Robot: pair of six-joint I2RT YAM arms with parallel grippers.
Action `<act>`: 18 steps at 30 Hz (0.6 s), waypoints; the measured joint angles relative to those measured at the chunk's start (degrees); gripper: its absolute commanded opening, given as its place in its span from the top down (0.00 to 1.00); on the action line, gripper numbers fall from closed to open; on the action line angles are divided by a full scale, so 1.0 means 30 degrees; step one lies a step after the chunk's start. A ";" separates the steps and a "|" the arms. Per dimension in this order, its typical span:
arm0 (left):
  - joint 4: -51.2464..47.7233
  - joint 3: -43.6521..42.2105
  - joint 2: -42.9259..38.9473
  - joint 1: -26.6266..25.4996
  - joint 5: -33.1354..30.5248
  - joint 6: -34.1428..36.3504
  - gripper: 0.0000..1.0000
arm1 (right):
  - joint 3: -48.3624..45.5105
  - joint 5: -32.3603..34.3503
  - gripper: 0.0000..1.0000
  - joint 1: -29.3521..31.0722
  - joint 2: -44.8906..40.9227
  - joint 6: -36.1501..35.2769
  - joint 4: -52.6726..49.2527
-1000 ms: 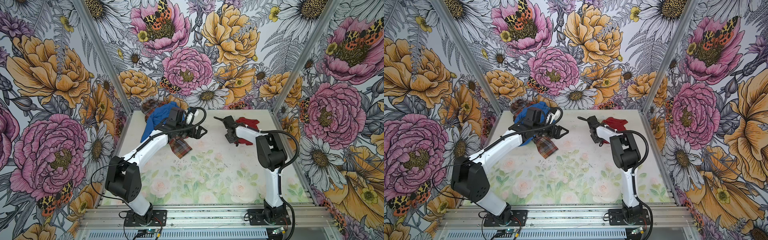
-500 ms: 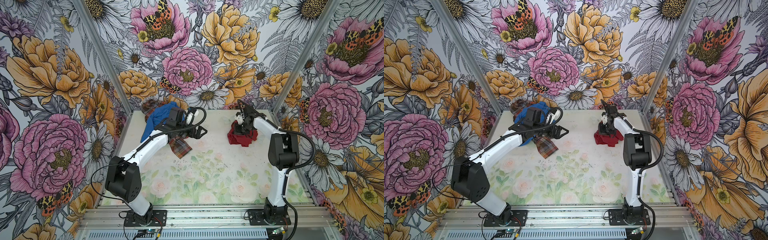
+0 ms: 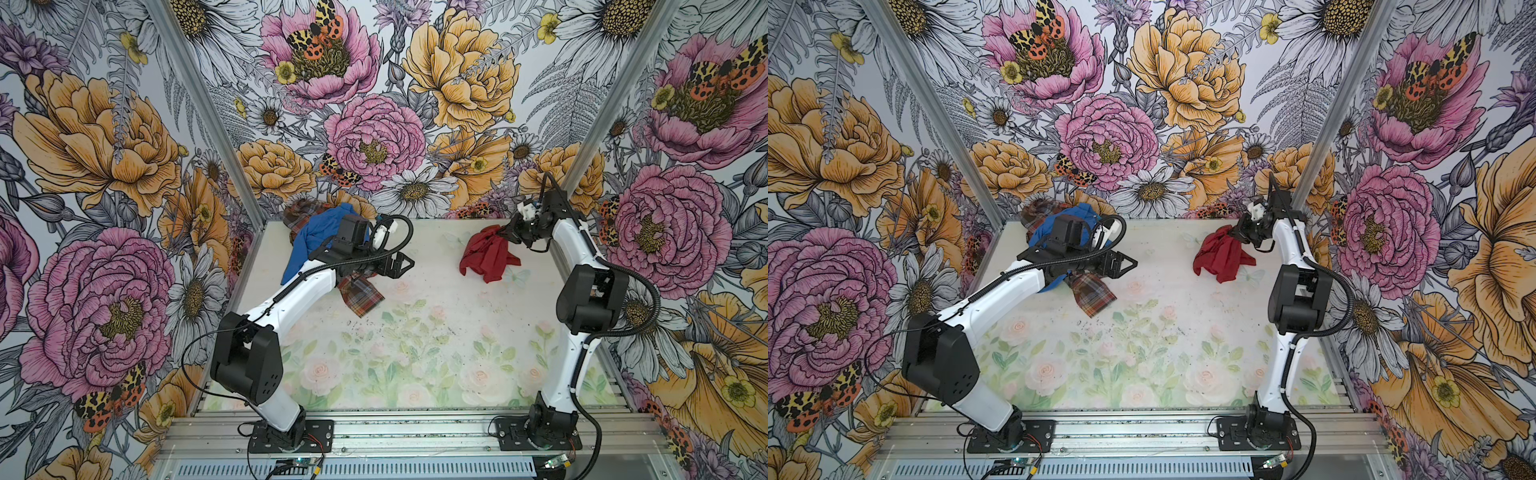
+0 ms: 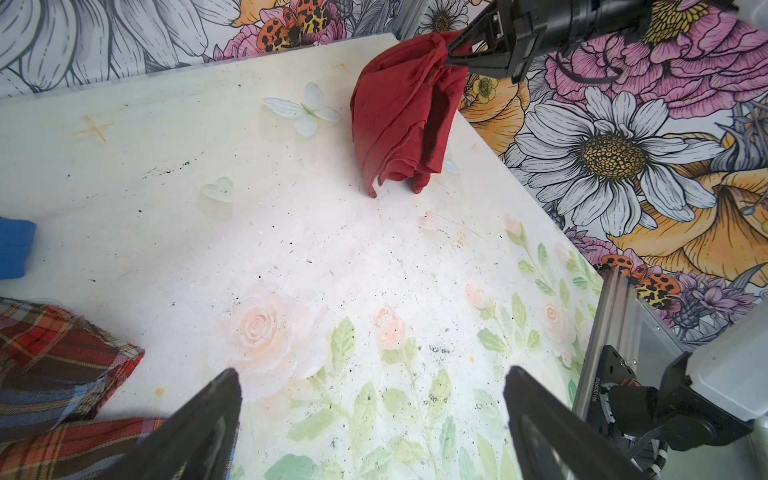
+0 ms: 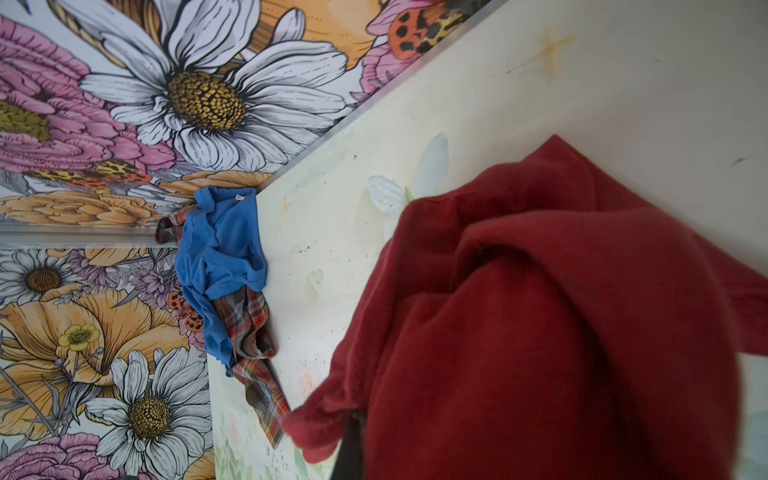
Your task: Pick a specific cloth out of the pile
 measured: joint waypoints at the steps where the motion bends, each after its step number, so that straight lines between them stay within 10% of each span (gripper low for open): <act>1: 0.0000 0.0000 0.0007 -0.0015 0.0000 0.0000 0.01 | 0.0138 0.0036 1.00 -0.0226 0.0459 0.0058 0.0044; 15: -0.0007 0.0000 0.0000 -0.0262 0.0000 0.0007 0.01 | 0.0379 0.3701 0.99 -0.0291 0.3774 -0.0284 0.0321; 18: -0.0007 0.0000 0.0007 -0.0262 0.0000 0.0007 0.01 | 0.0255 0.4677 0.74 -0.0124 0.3534 -0.0437 0.0372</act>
